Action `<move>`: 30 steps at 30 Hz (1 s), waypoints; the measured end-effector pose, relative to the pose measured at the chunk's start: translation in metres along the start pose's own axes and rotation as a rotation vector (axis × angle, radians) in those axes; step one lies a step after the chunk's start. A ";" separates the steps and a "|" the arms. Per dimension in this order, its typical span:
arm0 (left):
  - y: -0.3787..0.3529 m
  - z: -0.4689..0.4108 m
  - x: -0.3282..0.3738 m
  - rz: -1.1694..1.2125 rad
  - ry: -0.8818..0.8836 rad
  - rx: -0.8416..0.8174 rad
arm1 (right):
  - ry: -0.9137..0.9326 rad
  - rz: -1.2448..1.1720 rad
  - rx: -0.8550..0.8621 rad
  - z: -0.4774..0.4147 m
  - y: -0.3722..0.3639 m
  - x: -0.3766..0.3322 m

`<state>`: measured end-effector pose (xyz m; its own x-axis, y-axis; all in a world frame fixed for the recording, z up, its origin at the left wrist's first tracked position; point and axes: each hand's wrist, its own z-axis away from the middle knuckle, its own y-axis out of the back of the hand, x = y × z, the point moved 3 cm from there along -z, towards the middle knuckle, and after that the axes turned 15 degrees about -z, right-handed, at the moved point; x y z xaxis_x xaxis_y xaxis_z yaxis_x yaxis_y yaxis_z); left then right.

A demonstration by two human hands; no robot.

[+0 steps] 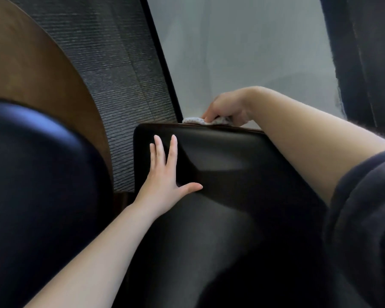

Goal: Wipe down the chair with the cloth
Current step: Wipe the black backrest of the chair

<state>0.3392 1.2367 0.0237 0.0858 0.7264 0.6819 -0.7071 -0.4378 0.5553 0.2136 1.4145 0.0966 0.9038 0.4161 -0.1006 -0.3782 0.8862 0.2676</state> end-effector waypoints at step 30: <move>-0.055 -0.004 -0.099 0.235 -0.001 0.061 | 0.132 0.465 -0.007 -0.125 -0.118 -0.075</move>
<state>0.3669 1.1910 -0.0757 -0.0750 0.6001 0.7964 -0.6638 -0.6260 0.4092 0.1658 1.3044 -0.0472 0.6053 0.7906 -0.0924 -0.7383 0.6011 0.3061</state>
